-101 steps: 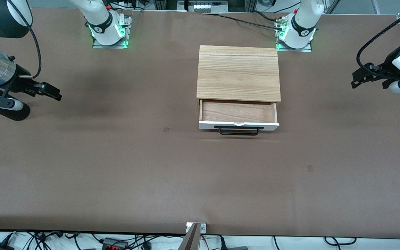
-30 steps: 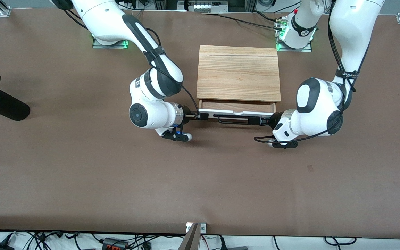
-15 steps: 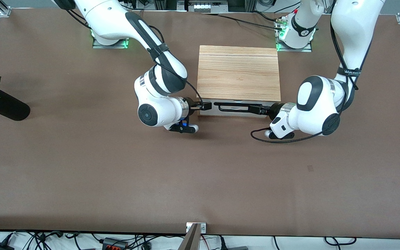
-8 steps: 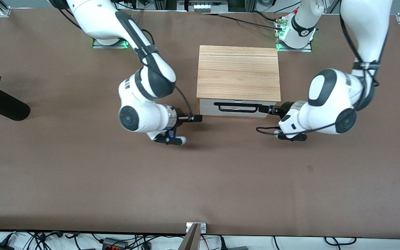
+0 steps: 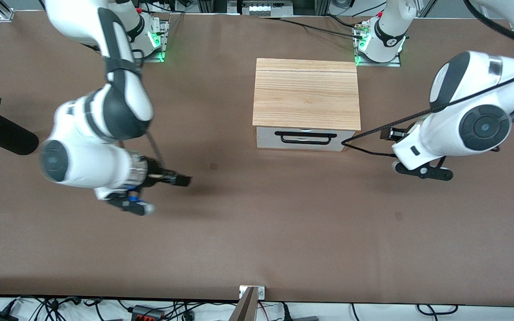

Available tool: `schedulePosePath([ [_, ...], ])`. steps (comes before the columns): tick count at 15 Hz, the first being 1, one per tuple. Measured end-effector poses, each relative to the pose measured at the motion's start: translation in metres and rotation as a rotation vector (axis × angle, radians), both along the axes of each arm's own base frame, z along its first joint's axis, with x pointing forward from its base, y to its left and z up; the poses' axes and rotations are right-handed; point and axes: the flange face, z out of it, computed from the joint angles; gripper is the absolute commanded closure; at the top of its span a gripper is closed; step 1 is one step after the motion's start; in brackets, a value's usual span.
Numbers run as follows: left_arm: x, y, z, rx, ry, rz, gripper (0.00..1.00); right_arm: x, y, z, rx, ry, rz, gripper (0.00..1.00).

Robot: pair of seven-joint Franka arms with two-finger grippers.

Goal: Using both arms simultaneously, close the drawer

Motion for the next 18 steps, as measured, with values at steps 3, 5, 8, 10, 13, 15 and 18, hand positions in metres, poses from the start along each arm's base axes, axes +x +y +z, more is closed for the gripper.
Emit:
schedulePosePath([
  [3, -0.002, 0.024, 0.043, 0.013, -0.067, 0.044, 0.0, 0.006, -0.065, 0.041, -0.057, -0.035, -0.086, 0.0],
  [5, -0.009, 0.039, 0.074, 0.015, -0.12, 0.069, 0.0, 0.0, -0.1, 0.075, -0.085, -0.056, -0.127, 0.0],
  [8, -0.023, 0.052, 0.109, -0.009, -0.209, 0.093, 0.0, -0.009, -0.139, 0.102, -0.139, -0.052, -0.173, 0.0],
  [10, -0.034, 0.064, 0.115, -0.048, -0.271, 0.117, 0.0, -0.013, -0.156, 0.114, -0.174, -0.063, -0.193, 0.0],
  [13, -0.051, 0.084, 0.104, -0.077, -0.379, 0.147, 0.0, -0.027, -0.181, 0.13, -0.228, -0.07, -0.132, 0.0],
  [15, -0.061, 0.092, 0.093, -0.122, -0.39, 0.183, 0.0, -0.044, -0.192, 0.13, -0.266, -0.051, -0.03, 0.0],
  [18, -0.065, 0.101, 0.087, -0.136, -0.386, 0.209, 0.0, -0.078, -0.202, 0.132, -0.29, -0.03, 0.083, 0.0],
])
